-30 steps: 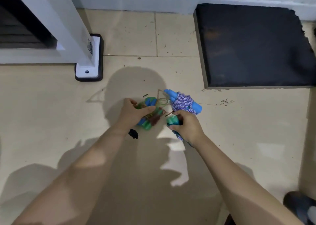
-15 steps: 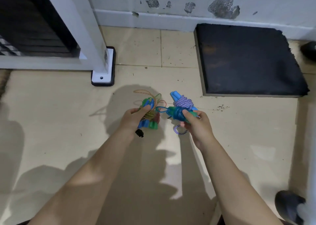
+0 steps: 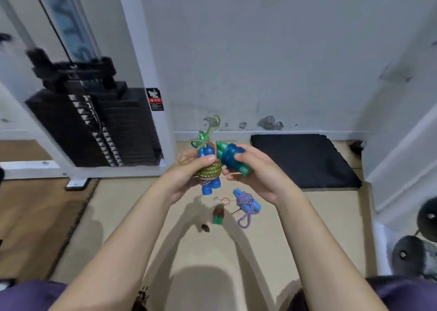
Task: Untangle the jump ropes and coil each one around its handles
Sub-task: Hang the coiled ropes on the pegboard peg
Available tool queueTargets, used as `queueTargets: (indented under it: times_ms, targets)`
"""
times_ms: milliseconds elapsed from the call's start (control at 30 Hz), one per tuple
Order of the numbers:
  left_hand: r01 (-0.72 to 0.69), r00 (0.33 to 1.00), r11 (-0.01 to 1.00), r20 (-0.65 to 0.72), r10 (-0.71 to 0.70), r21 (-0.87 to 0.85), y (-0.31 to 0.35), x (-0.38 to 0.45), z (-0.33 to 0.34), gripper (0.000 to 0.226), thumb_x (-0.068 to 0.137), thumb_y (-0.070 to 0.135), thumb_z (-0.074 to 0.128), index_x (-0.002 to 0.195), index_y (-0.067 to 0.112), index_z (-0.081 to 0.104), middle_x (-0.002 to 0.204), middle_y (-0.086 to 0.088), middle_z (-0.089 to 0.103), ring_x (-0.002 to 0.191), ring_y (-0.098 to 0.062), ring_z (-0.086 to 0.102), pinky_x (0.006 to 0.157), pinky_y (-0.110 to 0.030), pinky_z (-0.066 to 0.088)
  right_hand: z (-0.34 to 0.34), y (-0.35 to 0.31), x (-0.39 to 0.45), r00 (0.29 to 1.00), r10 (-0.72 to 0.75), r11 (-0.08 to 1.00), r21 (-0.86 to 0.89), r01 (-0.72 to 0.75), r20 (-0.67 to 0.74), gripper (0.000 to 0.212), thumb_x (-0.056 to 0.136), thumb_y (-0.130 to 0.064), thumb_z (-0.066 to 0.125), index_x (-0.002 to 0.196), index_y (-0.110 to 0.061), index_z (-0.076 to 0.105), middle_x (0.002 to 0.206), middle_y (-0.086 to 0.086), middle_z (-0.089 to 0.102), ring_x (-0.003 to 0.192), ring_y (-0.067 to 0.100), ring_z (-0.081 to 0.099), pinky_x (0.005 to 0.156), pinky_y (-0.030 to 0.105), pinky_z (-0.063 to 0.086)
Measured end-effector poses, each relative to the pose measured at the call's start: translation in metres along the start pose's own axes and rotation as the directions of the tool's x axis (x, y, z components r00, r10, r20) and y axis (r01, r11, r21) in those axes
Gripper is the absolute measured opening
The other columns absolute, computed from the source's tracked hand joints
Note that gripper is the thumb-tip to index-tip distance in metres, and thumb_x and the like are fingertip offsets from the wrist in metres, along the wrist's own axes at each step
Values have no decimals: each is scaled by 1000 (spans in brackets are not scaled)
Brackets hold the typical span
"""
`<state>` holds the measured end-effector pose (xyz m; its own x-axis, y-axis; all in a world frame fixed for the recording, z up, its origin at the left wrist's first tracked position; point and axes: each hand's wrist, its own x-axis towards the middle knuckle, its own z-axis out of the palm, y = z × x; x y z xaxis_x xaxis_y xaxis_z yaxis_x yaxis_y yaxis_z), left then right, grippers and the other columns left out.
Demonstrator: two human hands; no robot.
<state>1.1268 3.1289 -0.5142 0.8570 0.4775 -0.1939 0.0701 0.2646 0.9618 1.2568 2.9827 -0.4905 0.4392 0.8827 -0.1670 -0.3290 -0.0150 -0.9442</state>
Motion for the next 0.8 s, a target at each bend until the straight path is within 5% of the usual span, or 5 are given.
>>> queueTargets:
  times_ms: [200, 400, 567, 733, 800]
  targets:
    - [-172, 976, 985, 137, 172, -8, 84, -108, 39, 33, 77, 29, 71, 109, 20, 69, 102, -4, 71, 93, -22, 66, 100, -49, 47, 44, -73, -103, 978, -156, 944, -269, 189, 138, 42, 88, -38, 62, 122, -12, 59, 95, 3, 68, 72, 26, 63, 62, 30, 50]
    - [-118, 977, 993, 180, 118, -13, 95, -149, 65, 76, 61, 49, 87, 125, 13, 64, 113, -10, 67, 100, -25, 62, 85, -45, 54, 63, -82, -141, 962, -264, 919, -284, 274, 76, 33, 93, -30, 65, 118, -10, 61, 97, 10, 71, 72, 27, 66, 58, 29, 46]
    - [-107, 992, 994, -70, 109, 39, 96, -116, 77, 61, 69, 33, 83, 121, 7, 65, 115, -16, 71, 99, -26, 66, 85, -42, 55, 53, -73, -114, 968, -245, 927, -304, 218, -53, 30, 94, -33, 62, 112, -10, 60, 88, 11, 71, 65, 29, 68, 55, 32, 44]
    - [-87, 991, 994, -106, 80, -68, 71, -41, 64, 48, 78, 34, 80, 114, 5, 67, 106, -19, 72, 99, -30, 66, 90, -47, 53, 25, -56, -51, 993, -94, 983, -167, 81, -75, 39, 99, -33, 54, 119, 1, 52, 90, 18, 69, 69, 30, 68, 52, 30, 49]
    - [-104, 985, 991, -150, 91, -85, 55, 0, 55, 61, 73, 35, 84, 119, 0, 62, 106, -24, 69, 98, -32, 66, 91, -51, 54, 6, -51, -15, 992, -45, 994, -109, 31, -122, 35, 99, -28, 55, 118, 1, 51, 96, 21, 69, 76, 27, 71, 57, 34, 54]
